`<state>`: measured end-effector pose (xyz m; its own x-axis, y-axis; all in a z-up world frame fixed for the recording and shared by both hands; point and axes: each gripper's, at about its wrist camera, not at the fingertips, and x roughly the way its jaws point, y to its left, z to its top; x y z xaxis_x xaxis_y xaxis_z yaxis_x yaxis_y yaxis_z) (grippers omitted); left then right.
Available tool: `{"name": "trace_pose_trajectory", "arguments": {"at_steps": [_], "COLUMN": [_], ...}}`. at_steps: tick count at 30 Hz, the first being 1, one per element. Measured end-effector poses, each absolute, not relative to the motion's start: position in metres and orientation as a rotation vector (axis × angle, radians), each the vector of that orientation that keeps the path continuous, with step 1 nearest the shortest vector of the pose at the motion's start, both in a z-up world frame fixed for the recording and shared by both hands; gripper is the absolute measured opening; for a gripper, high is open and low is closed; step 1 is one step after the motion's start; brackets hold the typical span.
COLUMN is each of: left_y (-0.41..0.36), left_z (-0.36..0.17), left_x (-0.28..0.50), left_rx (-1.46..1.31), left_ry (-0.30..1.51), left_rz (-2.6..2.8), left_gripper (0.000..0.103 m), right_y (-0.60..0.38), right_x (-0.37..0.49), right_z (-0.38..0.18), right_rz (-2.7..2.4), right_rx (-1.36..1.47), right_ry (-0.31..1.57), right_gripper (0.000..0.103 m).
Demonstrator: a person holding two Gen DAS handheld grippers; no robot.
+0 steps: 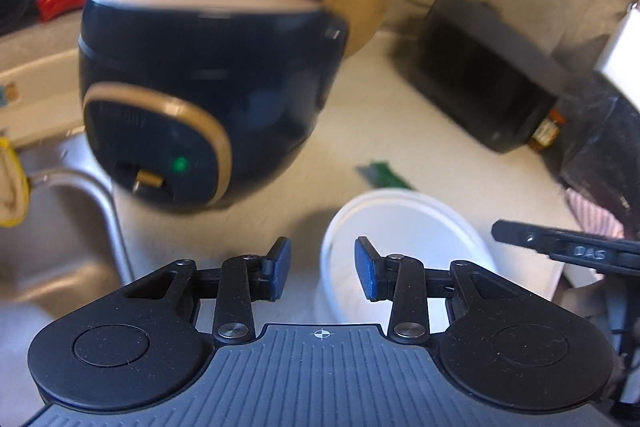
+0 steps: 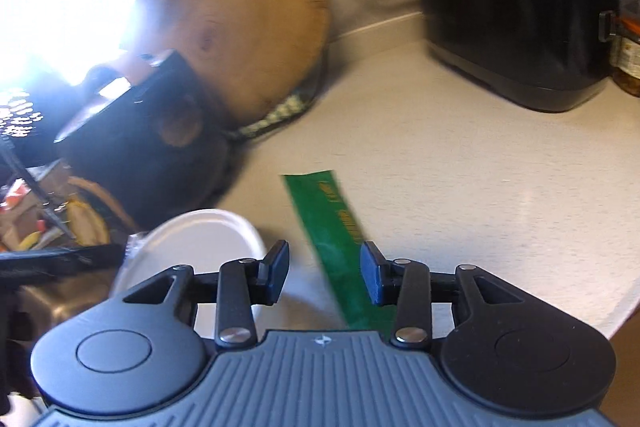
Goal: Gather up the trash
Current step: 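Close the left tool on the white bowl rim while the right tool grasps the green packet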
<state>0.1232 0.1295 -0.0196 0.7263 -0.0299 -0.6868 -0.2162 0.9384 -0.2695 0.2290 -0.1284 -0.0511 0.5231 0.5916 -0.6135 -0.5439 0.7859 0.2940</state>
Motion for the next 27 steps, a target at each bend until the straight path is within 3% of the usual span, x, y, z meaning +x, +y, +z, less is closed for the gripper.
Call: {"name": "trace_pose_trajectory", "arguments": {"at_steps": [5,9,12,15,16,19,22,24,27], "left_y": [0.133,0.133,0.125,0.118,0.117,0.115,0.117,0.119,0.122], "left_z": [-0.040,-0.054,-0.058,-0.055,-0.054,-0.052,-0.049,-0.047,-0.045], "left_x": [0.130,0.138,0.145,0.147,0.146,0.143,0.136,0.133,0.129], "left_rx": [-0.372,-0.473,-0.447,-0.403,-0.402,-0.405,-0.388,-0.387,-0.392], "left_ry": [0.807,0.827,0.826,0.832,0.840,0.850,0.828,0.815,0.807], "left_rz": [0.135,0.058,0.044,0.061,0.084,0.098,0.126,0.136,0.138], "left_gripper": [0.040,0.040,0.044,0.034,0.019,0.014,0.014,0.014,0.014], "right_y": [-0.102,-0.089,-0.085,-0.088,-0.090,-0.104,-0.123,-0.133,-0.135], "right_x": [0.218,0.211,0.203,0.199,0.199,0.205,0.214,0.224,0.239], "right_z": [-0.065,-0.074,-0.077,-0.077,-0.077,-0.069,-0.049,-0.041,-0.046], "right_rz": [0.749,0.811,0.821,0.807,0.801,0.799,0.769,0.713,0.636], "right_rx": [-0.008,-0.044,-0.069,-0.088,-0.089,-0.060,0.001,0.025,-0.009], "right_ry": [0.793,0.824,0.817,0.800,0.798,0.776,0.699,0.659,0.668], "right_gripper": [0.039,0.028,0.027,0.027,0.027,0.027,0.034,0.045,0.045]}}
